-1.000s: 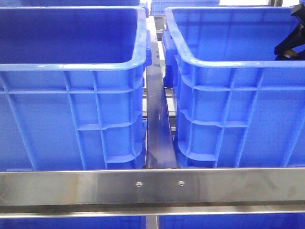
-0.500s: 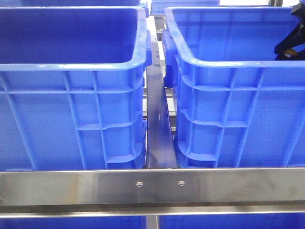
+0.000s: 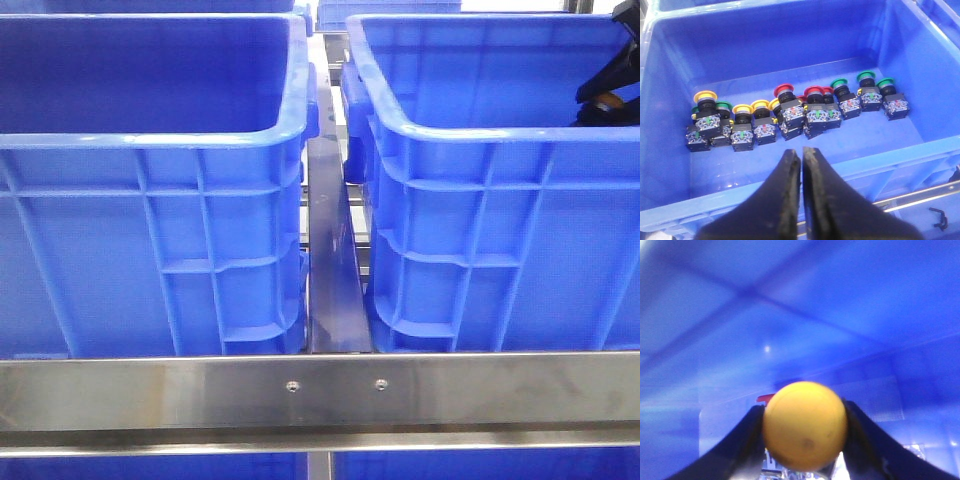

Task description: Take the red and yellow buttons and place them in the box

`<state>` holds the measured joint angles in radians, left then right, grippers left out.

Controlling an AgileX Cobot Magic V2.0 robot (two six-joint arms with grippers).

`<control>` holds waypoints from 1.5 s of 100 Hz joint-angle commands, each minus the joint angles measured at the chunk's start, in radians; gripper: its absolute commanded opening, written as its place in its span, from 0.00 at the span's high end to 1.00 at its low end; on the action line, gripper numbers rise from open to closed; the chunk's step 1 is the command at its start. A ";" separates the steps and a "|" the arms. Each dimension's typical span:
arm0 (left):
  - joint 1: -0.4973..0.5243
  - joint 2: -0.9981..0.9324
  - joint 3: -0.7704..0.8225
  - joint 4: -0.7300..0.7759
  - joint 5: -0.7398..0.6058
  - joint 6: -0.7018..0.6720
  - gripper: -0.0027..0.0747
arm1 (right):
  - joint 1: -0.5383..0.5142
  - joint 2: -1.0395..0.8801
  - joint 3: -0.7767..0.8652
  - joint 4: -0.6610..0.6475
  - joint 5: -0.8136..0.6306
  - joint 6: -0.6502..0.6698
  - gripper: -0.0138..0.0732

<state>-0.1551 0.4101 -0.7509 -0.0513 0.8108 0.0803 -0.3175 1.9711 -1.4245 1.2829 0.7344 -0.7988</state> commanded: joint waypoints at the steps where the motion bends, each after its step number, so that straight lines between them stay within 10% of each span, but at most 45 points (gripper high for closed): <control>1: 0.002 0.006 -0.028 -0.011 -0.071 -0.002 0.99 | -0.007 -0.042 -0.035 0.064 0.041 -0.005 0.73; 59: 0.002 0.006 -0.028 -0.011 -0.071 -0.002 0.99 | -0.008 -0.001 -0.037 0.127 0.068 -0.005 0.72; 102: 0.002 0.006 -0.028 -0.011 -0.071 -0.002 0.99 | -0.008 -0.001 -0.037 0.127 0.038 -0.005 0.22; 150: 0.002 0.006 -0.028 -0.011 -0.071 -0.002 0.99 | -0.008 -0.002 -0.037 0.128 0.031 -0.005 0.19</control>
<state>-0.1551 0.4101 -0.7509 -0.0513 0.8108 0.0803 -0.3175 2.0280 -1.4272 1.3612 0.7462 -0.7988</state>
